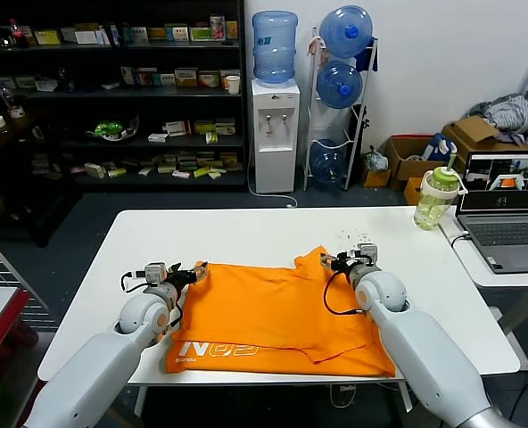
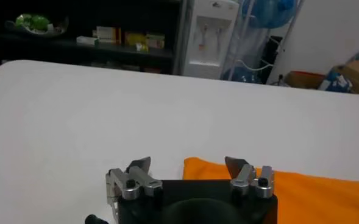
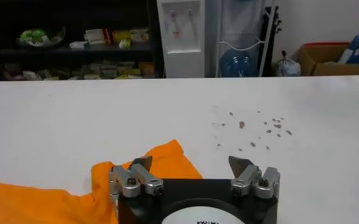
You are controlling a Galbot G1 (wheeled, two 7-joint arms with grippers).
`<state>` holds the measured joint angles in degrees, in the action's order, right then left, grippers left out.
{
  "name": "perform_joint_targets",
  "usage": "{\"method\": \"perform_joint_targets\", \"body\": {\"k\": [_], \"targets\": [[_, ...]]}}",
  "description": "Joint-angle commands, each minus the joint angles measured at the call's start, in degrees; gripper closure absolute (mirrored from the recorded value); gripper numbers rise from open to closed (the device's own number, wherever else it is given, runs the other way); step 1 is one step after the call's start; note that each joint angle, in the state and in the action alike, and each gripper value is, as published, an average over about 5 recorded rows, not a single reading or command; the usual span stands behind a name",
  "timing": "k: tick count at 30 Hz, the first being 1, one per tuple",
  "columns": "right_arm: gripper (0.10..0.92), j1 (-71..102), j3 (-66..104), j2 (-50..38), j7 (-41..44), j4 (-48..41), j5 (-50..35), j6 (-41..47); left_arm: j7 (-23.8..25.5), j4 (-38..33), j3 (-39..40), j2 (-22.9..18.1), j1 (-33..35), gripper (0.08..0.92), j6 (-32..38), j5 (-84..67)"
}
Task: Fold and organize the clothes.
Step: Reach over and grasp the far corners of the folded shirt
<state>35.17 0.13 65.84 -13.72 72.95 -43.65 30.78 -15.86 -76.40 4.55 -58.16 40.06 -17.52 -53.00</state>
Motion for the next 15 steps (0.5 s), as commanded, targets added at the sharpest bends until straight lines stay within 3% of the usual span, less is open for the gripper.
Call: {"method": "perform_joint_targets", "body": {"k": [1,11,15], "targets": [[0.203,-3.6,-2.0,2.0,0.6,-4.7,0.1,1.0,1.4,5.4,2.6,-1.5,-3.4,0.177,-0.3,1.2],[0.203,-2.8,-2.2,1.8,0.4,-4.2,-0.9,2.3,1.2,5.6,3.0,-2.0,-3.2,0.177,-0.2,2.2],[0.254,-2.4,-2.2,1.5,0.0,-3.7,-1.6,3.1,0.9,4.8,3.4,-1.7,-2.8,0.177,-0.2,2.1]]}}
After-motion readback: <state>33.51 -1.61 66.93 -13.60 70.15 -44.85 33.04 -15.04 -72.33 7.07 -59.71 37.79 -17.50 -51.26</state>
